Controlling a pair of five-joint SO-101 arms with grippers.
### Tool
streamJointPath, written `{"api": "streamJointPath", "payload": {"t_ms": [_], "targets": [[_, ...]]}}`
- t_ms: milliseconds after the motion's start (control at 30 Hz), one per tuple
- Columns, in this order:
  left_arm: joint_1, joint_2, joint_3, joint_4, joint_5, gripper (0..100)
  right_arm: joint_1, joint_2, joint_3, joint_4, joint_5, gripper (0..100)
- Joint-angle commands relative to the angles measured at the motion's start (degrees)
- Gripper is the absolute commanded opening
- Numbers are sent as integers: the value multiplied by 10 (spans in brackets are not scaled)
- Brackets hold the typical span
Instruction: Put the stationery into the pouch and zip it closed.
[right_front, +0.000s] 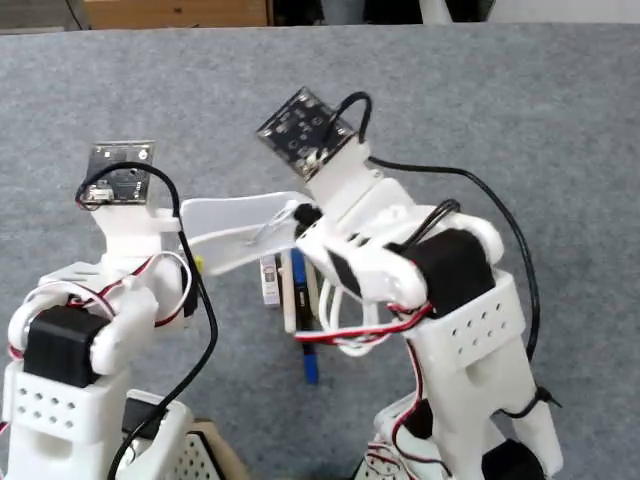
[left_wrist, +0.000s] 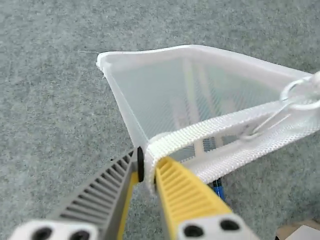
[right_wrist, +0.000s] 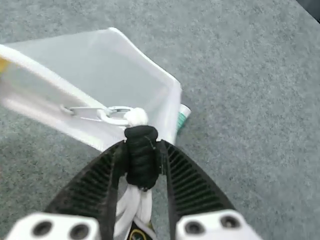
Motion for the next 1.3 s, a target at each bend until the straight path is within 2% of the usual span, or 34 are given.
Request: {"api": "streamJointPath", "payload": {"t_ms": [0,500,733,1067,1133,1267], "targets": [[-9,-1,-30,5,-2,28,47,-8,-18,-7,-6,11],[-9,-1,-28,5,-2,28,62,-8,-17,13,-6,11],[-9,-2,-28,5,-2,28,113,-8,-17,13,-6,11],[-9,-2,-27,4,-2,28,113,-8,-20,23,-6,19],[-9,-2,-26,-4,-2,28,93,-8,-22,40,-4,77],[-5,-1,-26,-15,-2,28,25,-8,-22,79,-2,302]]}}
